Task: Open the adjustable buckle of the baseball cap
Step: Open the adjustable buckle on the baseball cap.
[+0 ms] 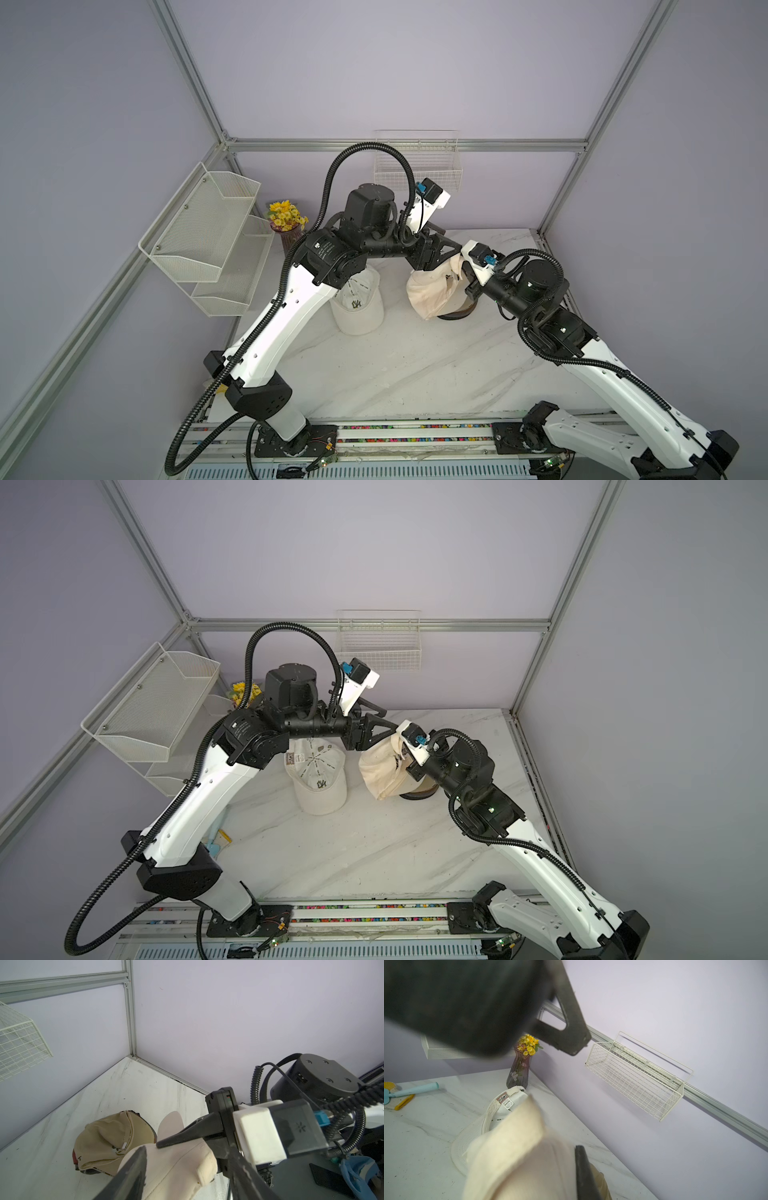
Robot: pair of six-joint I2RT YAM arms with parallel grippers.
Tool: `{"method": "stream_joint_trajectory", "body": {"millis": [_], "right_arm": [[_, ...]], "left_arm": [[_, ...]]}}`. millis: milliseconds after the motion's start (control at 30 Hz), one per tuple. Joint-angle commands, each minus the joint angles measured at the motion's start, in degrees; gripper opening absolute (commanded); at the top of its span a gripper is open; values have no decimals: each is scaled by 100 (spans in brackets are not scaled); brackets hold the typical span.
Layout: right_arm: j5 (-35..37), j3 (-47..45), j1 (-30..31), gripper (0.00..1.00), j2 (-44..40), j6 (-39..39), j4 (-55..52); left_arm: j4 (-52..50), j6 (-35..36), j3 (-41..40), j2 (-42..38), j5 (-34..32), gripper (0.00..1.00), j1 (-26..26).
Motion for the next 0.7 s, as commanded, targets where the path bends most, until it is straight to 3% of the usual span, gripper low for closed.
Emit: {"method": "stream_joint_trajectory", "body": {"millis": [0,367,667], "right_arm": [[-47,142,-1,0,-30,88,68],[-121,217,-1,0,9,190,98],[-140,253,-1,0,13,183,91]], "left_arm": [[-11,-48,126,-27,341,63,14],[-143,67,-44,-27,389,61,7],[-152,14,95,205,641,51,-36]]}}
